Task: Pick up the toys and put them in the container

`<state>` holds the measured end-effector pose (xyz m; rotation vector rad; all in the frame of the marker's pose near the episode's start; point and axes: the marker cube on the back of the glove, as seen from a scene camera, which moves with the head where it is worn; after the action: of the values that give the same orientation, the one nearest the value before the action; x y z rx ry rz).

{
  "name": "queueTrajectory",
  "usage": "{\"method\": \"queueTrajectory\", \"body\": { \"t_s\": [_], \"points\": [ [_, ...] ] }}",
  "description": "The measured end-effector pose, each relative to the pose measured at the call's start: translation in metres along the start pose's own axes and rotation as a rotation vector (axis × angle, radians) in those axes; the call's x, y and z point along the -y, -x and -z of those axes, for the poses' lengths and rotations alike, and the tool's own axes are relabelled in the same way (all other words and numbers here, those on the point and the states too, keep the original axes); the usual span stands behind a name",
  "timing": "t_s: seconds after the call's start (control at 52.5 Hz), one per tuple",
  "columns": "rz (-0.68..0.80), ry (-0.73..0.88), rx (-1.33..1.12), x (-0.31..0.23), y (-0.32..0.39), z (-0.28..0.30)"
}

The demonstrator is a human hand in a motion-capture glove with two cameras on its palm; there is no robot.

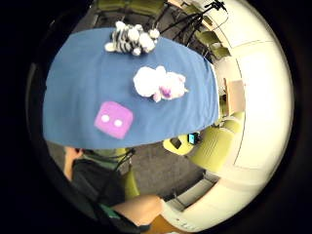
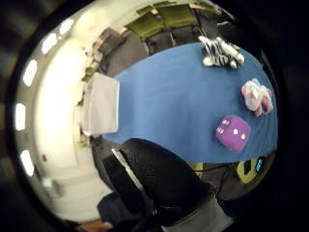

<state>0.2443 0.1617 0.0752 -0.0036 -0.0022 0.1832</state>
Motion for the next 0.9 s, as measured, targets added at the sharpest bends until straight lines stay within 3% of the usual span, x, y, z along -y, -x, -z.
{"method": "queueTrajectory", "body": {
  "t_s": [0.552,0.895],
  "points": [
    [-0.017,0.089,-0.029,-0.009,-0.051,-0.139],
    [-0.055,0.172,0.009,-0.021,-0.07,-0.174]
  ]
}}
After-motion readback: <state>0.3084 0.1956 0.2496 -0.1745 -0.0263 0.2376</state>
